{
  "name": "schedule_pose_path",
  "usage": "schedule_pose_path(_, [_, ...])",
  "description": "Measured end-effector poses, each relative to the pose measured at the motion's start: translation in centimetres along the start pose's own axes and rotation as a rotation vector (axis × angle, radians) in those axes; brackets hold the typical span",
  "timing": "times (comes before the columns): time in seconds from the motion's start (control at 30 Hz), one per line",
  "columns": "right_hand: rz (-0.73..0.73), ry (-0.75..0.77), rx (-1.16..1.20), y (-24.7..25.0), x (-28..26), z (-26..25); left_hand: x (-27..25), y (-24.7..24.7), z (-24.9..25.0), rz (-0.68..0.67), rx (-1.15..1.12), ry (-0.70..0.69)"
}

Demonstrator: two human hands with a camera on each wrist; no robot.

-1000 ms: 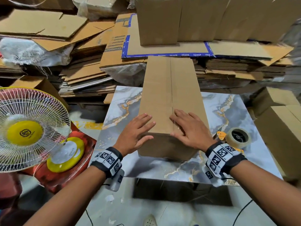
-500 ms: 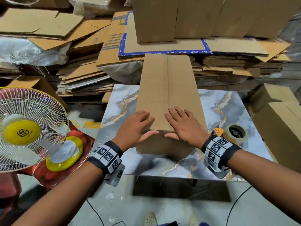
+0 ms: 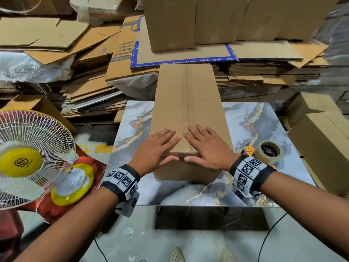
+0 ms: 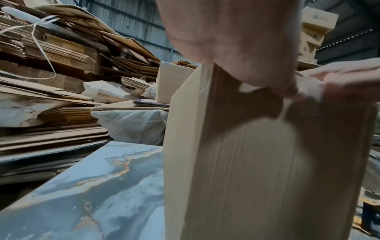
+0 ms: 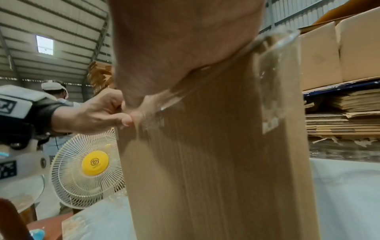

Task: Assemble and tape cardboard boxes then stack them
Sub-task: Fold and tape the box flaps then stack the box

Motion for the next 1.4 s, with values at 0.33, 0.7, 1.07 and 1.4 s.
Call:
schedule_pose_path(0.33, [-0.012, 0.115, -0.024, -1.4, -1.0, 1.7, 0.3, 0.2, 0.4, 0.057, 0.084, 0.039])
schedule_pose_path(0.7, [0.032, 0.095, 0.000, -1.2, -1.4, 1.8, 0.2, -0.1, 0.5, 0.076, 0.138, 0.058])
schedule_pose_path(1.07, [-0.001, 0.097, 0.033, -1.1, -1.4, 1.6, 0.1, -0.2, 0.4, 0.079, 0.126, 0.046])
schedule_pose_path(1.4, [0.020, 0.065, 0.036, -1.0, -1.6, 1.6, 0.2, 0.0, 0.5, 0.080, 0.129, 0.049])
Point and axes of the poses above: each hand's wrist, its own x-axis towards the middle knuckle, its own y-axis out of the back of the hand, z = x × y, the point moved 8 cm from there along x, towards the middle knuckle, and after that the axes turned 6 degrees about -x, right-handed, at the moved point
